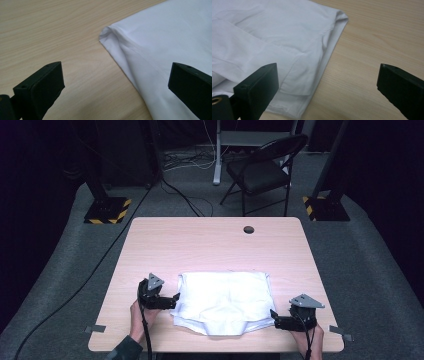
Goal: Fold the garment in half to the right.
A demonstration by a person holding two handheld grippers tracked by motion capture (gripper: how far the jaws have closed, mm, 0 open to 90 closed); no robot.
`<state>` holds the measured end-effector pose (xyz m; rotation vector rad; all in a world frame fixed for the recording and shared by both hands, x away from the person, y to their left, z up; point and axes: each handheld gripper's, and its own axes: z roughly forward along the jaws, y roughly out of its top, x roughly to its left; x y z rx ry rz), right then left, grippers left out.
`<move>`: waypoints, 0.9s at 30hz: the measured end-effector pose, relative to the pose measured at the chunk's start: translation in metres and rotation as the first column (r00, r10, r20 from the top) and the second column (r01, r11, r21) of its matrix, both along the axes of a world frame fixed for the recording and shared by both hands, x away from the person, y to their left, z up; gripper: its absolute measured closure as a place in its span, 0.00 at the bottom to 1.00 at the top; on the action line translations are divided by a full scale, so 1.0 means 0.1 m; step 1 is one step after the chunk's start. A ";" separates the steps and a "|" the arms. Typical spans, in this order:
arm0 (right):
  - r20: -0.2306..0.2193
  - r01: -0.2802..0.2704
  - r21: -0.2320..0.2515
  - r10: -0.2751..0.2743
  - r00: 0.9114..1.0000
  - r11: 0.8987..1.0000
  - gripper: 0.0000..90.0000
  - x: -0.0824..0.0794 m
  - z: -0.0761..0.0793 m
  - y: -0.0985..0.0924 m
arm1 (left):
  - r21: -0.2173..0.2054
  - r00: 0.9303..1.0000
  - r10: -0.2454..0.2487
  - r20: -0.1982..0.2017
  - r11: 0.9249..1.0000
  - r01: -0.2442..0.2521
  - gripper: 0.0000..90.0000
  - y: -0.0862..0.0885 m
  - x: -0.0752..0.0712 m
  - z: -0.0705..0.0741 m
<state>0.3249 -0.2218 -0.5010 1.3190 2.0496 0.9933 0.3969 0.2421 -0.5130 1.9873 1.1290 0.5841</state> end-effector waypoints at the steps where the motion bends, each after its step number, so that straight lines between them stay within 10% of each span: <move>1: 0.002 -0.006 -0.007 0.006 1.000 1.000 0.03 0.01 0.01 0.03 | 0.001 1.000 -0.002 0.000 1.000 0.002 0.00 -0.02 0.02 0.00; 27: -0.084 -0.145 -0.125 0.135 0.987 0.981 0.04 0.22 -0.18 0.77 | 0.102 0.994 -0.031 -0.100 0.994 0.042 0.00 -0.39 0.38 -0.16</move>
